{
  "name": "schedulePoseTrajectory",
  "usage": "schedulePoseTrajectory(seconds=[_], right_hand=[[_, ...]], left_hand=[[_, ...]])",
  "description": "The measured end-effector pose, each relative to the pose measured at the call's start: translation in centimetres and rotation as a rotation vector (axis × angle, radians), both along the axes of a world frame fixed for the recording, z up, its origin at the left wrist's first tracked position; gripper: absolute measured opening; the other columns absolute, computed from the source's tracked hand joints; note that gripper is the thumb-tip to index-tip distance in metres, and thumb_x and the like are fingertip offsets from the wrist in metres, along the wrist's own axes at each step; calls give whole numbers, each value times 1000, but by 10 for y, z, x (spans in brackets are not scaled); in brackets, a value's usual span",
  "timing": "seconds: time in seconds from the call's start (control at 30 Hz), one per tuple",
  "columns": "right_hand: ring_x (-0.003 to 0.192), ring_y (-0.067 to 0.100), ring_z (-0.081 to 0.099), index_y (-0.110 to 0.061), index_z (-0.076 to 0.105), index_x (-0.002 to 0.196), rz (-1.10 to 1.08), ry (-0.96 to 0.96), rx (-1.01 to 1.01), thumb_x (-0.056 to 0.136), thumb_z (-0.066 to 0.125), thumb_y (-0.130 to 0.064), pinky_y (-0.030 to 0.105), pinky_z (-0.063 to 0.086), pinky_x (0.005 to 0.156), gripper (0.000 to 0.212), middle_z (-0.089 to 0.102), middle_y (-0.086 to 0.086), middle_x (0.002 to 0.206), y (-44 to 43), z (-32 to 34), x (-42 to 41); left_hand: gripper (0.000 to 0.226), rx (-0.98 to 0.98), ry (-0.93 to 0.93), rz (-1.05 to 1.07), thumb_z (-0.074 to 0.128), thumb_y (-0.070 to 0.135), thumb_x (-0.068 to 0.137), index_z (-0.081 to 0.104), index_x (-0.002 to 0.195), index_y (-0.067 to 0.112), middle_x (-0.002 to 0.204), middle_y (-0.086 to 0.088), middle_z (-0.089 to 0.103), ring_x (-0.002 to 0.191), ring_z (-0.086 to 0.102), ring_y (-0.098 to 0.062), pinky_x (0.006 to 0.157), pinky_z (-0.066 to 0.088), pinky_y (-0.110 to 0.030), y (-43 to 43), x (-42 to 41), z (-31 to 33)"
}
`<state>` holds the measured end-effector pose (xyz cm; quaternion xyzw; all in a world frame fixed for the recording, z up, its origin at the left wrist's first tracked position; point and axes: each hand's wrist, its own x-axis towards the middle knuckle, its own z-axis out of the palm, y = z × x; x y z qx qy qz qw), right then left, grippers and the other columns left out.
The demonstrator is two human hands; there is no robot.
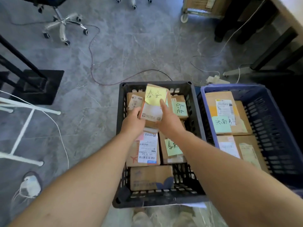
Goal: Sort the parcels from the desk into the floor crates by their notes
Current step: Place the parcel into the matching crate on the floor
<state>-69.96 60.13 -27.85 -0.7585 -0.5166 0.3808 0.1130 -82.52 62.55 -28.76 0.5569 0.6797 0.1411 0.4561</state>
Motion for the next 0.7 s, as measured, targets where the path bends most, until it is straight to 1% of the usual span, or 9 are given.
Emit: schedulePoseTrajectory(seconds=[0.1, 0.17, 0.27, 0.37, 0.43, 0.5, 0.57, 0.63, 0.7], right_hand=[[96, 26, 59, -28, -5, 155, 10, -25, -67, 94, 54, -13, 37, 51, 77, 85, 57, 12, 119, -43, 11, -2], [89, 24, 57, -28, -7, 155, -15, -22, -109, 94, 52, -13, 37, 50, 72, 86, 58, 12, 116, -71, 11, -5], [82, 25, 59, -29, -11, 153, -36, -3, -184, 95, 52, -13, 39, 50, 67, 87, 58, 7, 97, -109, 7, -12], [82, 23, 57, -26, -16, 153, -33, 15, -223, 97, 50, -16, 35, 47, 62, 87, 53, 4, 91, -142, 1, -18], [88, 25, 61, -25, -18, 152, -26, 17, -236, 98, 50, -19, 38, 52, 71, 87, 56, 6, 97, -160, -4, -23], [96, 27, 62, -25, -20, 151, -16, 41, -261, 98, 50, -20, 42, 54, 80, 88, 61, 10, 110, -177, -8, -31], [102, 28, 60, -24, -21, 151, 7, 66, -277, 98, 49, -21, 40, 52, 80, 88, 60, 11, 118, -189, -14, -37], [104, 28, 59, -23, -21, 151, 49, 67, -303, 98, 49, -21, 37, 48, 78, 88, 58, 13, 122, -193, -19, -41], [101, 29, 61, -19, -16, 152, 110, 35, -290, 99, 46, -16, 34, 46, 75, 82, 61, 14, 118, -190, -28, -46]], left_hand=[[44, -25, -56, -29, 49, 8, 95, 52, 132, 31, 124, 4, 60, 96, 59, -17, 70, 56, -32, -31, -4, 2], [39, -33, -23, -87, 49, 8, 94, 55, 126, 28, 120, 4, 61, 95, 56, -15, 67, 48, -26, -54, -8, 3], [34, -74, 6, -140, 48, 7, 95, 56, 121, 28, 120, 4, 61, 96, 56, -14, 66, 47, -22, -84, -14, 1], [28, -102, 55, -170, 49, 16, 97, 56, 118, 32, 123, 4, 61, 105, 56, -16, 77, 50, -29, -111, -19, -3], [28, -124, 97, -179, 49, 22, 98, 56, 123, 32, 124, 5, 62, 105, 57, -15, 79, 47, -29, -127, -23, -4], [31, -154, 119, -173, 48, 17, 97, 57, 122, 32, 124, 6, 63, 106, 58, -16, 81, 48, -30, -142, -29, -5], [36, -172, 133, -159, 46, 11, 94, 58, 121, 33, 122, 6, 64, 104, 60, -17, 85, 51, -34, -152, -36, -9], [40, -163, 135, -145, 46, 6, 92, 57, 122, 30, 121, 4, 64, 101, 60, -18, 79, 52, -33, -156, -42, -14], [43, -133, 147, -134, 47, 1, 90, 56, 125, 26, 121, 1, 63, 100, 59, -18, 72, 48, -29, -153, -47, -20]])
